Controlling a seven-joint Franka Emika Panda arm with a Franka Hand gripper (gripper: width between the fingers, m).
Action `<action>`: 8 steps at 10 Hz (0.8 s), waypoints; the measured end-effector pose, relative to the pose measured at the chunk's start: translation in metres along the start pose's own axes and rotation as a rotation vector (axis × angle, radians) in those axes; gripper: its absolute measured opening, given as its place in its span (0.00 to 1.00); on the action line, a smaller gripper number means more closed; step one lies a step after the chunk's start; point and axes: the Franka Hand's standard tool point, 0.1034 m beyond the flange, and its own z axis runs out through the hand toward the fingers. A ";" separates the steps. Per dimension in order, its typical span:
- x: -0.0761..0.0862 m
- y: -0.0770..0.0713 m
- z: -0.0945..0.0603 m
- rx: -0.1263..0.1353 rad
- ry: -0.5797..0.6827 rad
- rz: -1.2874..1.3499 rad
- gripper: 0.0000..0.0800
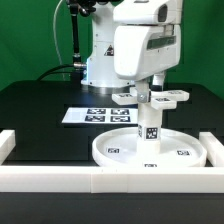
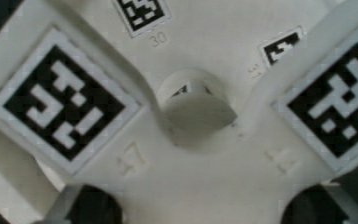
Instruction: Assemble round table
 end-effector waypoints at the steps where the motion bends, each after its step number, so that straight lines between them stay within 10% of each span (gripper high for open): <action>1: 0.000 -0.003 0.000 0.001 0.000 0.143 0.55; 8: 0.000 -0.003 0.001 0.018 0.009 0.866 0.55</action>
Offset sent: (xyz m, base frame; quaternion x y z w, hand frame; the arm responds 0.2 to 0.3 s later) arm -0.0100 0.0182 -0.0025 0.0498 0.0049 0.3492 0.9357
